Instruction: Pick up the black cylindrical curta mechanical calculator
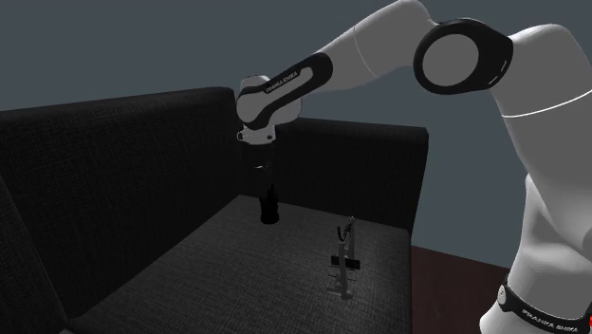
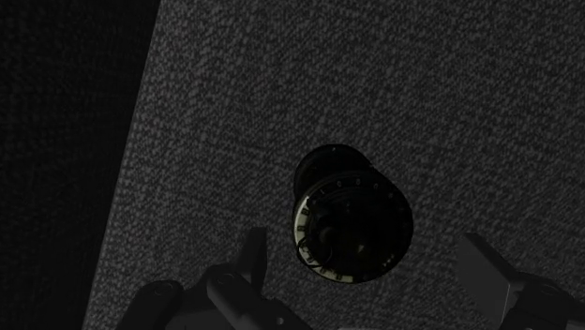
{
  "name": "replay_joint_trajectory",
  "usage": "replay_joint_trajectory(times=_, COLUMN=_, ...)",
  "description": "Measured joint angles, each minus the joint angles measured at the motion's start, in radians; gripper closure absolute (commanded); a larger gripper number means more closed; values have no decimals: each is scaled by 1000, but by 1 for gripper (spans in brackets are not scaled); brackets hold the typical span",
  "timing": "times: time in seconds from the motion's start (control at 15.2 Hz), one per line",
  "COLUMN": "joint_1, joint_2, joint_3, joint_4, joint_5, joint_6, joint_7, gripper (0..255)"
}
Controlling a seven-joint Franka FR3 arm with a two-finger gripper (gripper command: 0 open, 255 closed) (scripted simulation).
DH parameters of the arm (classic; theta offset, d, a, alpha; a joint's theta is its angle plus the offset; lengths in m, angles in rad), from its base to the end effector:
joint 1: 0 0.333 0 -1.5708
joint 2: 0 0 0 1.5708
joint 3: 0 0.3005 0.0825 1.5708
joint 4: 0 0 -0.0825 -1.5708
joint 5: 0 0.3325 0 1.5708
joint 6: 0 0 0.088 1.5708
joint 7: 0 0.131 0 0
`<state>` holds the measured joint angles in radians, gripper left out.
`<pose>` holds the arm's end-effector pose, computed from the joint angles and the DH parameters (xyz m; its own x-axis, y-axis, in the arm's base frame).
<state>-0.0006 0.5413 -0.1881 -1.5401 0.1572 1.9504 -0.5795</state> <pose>0.6206 -0.0886 0.3207 0.9371 0.3401 -0.0783 0.3319 -0.9379 -0.1007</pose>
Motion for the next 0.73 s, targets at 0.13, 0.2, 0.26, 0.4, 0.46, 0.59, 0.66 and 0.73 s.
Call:
replay_joint_trajectory(times=0.13, joint_1=-1, joint_2=19, joint_3=3, joint_4=2, joint_5=4, joint_6=17, joint_7=-1, gripper=0)
replay_joint_trajectory(times=0.2, joint_1=-1, joint_2=23, joint_3=3, joint_4=-6, joint_5=5, joint_6=29, joint_7=-3, gripper=0)
replay_joint_trajectory(times=0.26, joint_1=-2, joint_2=30, joint_3=4, joint_4=-6, joint_5=6, joint_6=36, joint_7=-5, gripper=0)
replay_joint_trajectory(times=0.4, joint_1=-1, joint_2=37, joint_3=5, joint_4=-13, joint_5=8, joint_6=49, joint_7=-5, gripper=0)
replay_joint_trajectory(times=0.46, joint_1=-1, joint_2=38, joint_3=5, joint_4=-14, joint_5=9, joint_6=52, joint_7=-5, gripper=255)
replay_joint_trajectory(times=0.59, joint_1=-1, joint_2=40, joint_3=5, joint_4=-13, joint_5=9, joint_6=54, joint_7=-6, gripper=255)
replay_joint_trajectory(times=0.66, joint_1=-1, joint_2=40, joint_3=5, joint_4=-13, joint_5=9, joint_6=54, joint_7=-6, gripper=255)
replay_joint_trajectory(times=0.73, joint_1=-2, joint_2=40, joint_3=5, joint_4=-13, joint_5=9, joint_6=54, joint_7=-6, gripper=255)
